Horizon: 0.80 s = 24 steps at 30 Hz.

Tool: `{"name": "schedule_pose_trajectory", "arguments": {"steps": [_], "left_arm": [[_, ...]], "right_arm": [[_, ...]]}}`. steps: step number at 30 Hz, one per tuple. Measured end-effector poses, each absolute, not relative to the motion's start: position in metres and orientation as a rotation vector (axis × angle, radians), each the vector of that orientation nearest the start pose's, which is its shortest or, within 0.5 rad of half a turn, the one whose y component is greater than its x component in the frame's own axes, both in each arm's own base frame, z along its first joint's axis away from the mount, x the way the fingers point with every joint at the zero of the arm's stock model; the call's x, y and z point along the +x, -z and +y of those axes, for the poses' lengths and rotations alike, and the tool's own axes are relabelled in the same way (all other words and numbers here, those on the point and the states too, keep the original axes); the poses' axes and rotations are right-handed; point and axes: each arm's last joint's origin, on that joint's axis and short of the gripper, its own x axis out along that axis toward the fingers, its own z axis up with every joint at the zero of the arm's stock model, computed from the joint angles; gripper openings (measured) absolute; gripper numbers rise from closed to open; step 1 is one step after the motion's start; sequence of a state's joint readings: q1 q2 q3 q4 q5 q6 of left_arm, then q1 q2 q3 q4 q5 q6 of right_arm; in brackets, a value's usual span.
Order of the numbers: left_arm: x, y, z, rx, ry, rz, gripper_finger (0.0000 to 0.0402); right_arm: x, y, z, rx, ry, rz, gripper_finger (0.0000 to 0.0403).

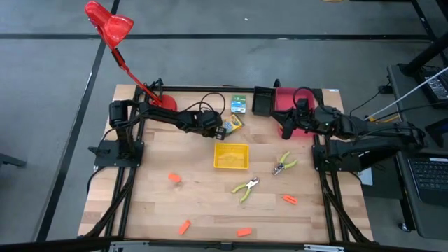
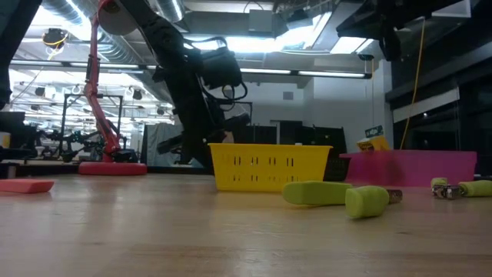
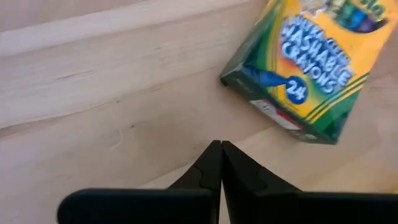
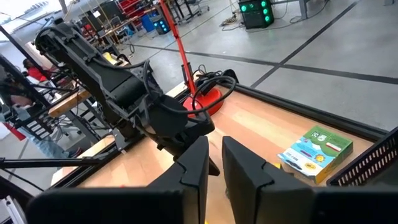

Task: Pick & Place School Supplies
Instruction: Put the bottom yellow crayon box into the red bin

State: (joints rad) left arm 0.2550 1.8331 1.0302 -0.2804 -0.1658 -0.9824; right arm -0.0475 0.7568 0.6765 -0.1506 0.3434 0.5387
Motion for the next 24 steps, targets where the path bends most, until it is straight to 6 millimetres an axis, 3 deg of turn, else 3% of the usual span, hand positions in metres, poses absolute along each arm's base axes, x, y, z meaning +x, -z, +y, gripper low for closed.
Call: {"name": "schedule_pose_trajectory", "arguments": {"steps": [5, 24], "left_arm": [[0.343, -0.151, 0.092, -0.938, -0.81, 0.702, 0.0001], [0.346, -0.146, 0.11, -0.988, -0.823, 0.629, 0.0001]], "right_arm": [[0.173, -0.3, -0.018, 0.501, 0.435, 0.14, 0.0048], [0.176, -0.298, -0.018, 0.503, 0.429, 0.158, 0.0048]]}}
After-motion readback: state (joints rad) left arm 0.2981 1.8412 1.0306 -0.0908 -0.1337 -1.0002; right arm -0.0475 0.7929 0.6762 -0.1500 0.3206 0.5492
